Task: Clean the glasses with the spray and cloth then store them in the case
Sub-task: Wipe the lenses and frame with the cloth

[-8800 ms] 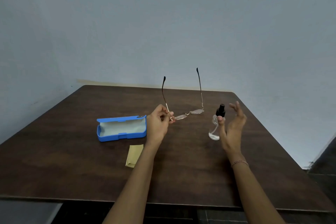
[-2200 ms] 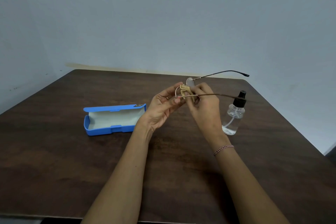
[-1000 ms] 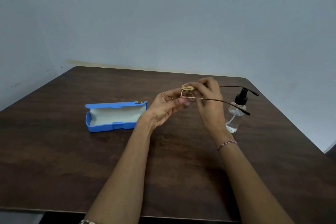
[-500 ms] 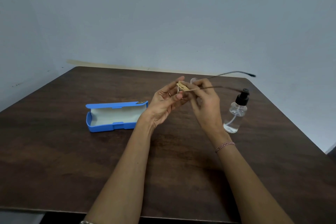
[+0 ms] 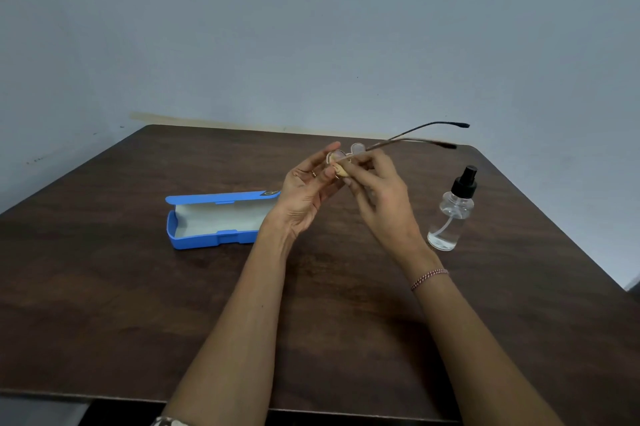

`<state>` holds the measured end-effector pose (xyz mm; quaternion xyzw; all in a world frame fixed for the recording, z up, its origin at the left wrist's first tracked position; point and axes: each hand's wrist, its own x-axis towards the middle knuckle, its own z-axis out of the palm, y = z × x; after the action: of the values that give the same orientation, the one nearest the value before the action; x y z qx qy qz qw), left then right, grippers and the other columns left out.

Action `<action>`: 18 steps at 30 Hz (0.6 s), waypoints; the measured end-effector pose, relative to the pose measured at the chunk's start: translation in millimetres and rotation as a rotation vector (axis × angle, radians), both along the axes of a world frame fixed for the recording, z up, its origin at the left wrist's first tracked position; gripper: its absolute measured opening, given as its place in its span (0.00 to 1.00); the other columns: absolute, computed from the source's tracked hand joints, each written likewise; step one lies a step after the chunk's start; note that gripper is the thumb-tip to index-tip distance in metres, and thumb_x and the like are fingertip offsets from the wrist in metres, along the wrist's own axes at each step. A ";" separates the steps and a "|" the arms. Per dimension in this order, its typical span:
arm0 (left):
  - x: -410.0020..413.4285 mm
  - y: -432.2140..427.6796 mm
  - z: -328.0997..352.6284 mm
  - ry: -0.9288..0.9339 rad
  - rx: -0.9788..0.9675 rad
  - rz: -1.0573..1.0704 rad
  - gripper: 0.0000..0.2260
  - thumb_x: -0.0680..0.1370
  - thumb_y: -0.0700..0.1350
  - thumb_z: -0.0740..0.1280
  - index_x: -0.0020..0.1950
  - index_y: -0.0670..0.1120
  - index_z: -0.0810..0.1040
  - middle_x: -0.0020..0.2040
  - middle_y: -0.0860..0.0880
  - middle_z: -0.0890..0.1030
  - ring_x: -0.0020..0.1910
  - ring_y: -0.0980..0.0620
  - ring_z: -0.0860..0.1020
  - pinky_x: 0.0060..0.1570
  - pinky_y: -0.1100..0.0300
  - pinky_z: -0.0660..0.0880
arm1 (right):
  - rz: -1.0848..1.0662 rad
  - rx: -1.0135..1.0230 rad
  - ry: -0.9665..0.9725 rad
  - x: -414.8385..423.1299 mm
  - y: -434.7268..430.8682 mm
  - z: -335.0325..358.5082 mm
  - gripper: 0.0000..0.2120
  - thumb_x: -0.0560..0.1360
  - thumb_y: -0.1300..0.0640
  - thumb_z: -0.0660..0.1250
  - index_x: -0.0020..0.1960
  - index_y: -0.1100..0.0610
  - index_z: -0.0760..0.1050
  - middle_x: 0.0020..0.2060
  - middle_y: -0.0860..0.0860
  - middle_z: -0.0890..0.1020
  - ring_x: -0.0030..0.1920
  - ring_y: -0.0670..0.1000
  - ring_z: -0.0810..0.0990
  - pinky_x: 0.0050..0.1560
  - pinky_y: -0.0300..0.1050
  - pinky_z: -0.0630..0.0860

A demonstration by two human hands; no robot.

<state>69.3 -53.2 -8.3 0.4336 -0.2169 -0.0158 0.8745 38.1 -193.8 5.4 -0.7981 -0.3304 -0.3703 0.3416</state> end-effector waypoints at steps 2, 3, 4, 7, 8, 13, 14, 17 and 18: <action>1.7 2.1 0.4 0.006 -0.038 0.050 0.25 0.54 0.52 0.83 0.48 0.49 0.85 0.45 0.49 0.85 0.45 0.53 0.84 0.42 0.63 0.79 | 0.026 -0.018 -0.001 0.1 -0.3 0.9 0.18 0.74 0.71 0.65 0.61 0.59 0.77 0.50 0.53 0.73 0.53 0.52 0.74 0.56 0.38 0.72; 2.8 2.9 0.6 0.013 -0.057 0.069 0.25 0.53 0.52 0.83 0.47 0.49 0.85 0.45 0.47 0.85 0.44 0.52 0.84 0.41 0.63 0.79 | 0.014 -0.026 -0.007 0.8 -1.7 1.7 0.18 0.73 0.71 0.65 0.61 0.58 0.78 0.50 0.52 0.73 0.52 0.52 0.74 0.55 0.37 0.71; 3.6 2.9 0.7 0.019 -0.070 0.081 0.25 0.53 0.52 0.84 0.47 0.48 0.85 0.45 0.46 0.85 0.44 0.52 0.84 0.41 0.62 0.80 | -0.016 -0.035 -0.016 1.5 -3.4 2.2 0.18 0.73 0.72 0.65 0.60 0.58 0.78 0.49 0.53 0.73 0.51 0.52 0.74 0.53 0.35 0.70; 5.1 1.6 -0.5 0.024 -0.064 0.094 0.24 0.53 0.51 0.83 0.47 0.48 0.85 0.45 0.46 0.85 0.46 0.51 0.84 0.42 0.62 0.80 | -0.100 -0.044 -0.032 0.8 -5.1 3.0 0.17 0.73 0.72 0.66 0.59 0.60 0.79 0.47 0.57 0.75 0.49 0.55 0.74 0.51 0.37 0.70; 5.1 1.2 -1.1 0.022 -0.062 0.094 0.23 0.54 0.51 0.83 0.47 0.49 0.85 0.46 0.47 0.85 0.46 0.51 0.84 0.42 0.62 0.80 | -0.099 -0.044 -0.037 -0.8 -3.5 3.1 0.17 0.73 0.72 0.66 0.59 0.60 0.79 0.48 0.58 0.75 0.50 0.55 0.74 0.51 0.37 0.70; 5.5 3.1 -2.0 0.045 -0.110 0.124 0.23 0.54 0.50 0.83 0.47 0.48 0.85 0.44 0.46 0.85 0.44 0.51 0.84 0.40 0.62 0.80 | -0.040 -0.085 -0.090 -6.5 3.3 2.9 0.18 0.73 0.72 0.65 0.61 0.61 0.77 0.50 0.58 0.75 0.50 0.55 0.74 0.52 0.37 0.72; 5.9 3.2 -2.0 0.051 -0.125 0.127 0.25 0.54 0.50 0.83 0.49 0.47 0.84 0.45 0.45 0.85 0.44 0.51 0.84 0.40 0.62 0.80 | -0.056 -0.087 -0.090 -6.0 2.8 3.0 0.18 0.73 0.72 0.65 0.61 0.61 0.77 0.50 0.58 0.75 0.49 0.55 0.74 0.52 0.37 0.72; 6.3 1.3 -2.3 0.089 -0.165 0.143 0.33 0.53 0.49 0.83 0.54 0.42 0.79 0.48 0.41 0.83 0.44 0.49 0.83 0.45 0.59 0.81 | -0.156 -0.081 -0.074 -4.0 -0.8 3.2 0.19 0.73 0.72 0.66 0.61 0.60 0.77 0.49 0.59 0.76 0.49 0.55 0.74 0.50 0.38 0.73; 6.0 0.1 -2.1 0.097 -0.172 0.143 0.33 0.53 0.49 0.83 0.55 0.42 0.79 0.49 0.40 0.82 0.44 0.49 0.83 0.45 0.59 0.81 | -0.179 -0.080 -0.075 -3.6 -1.6 3.0 0.19 0.73 0.72 0.66 0.61 0.60 0.77 0.49 0.59 0.76 0.49 0.55 0.74 0.50 0.38 0.72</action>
<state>75.3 -53.1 -10.4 0.3700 -0.1436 0.0445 0.9168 34.6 -195.4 8.3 -0.8232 -0.2847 -0.4154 0.2624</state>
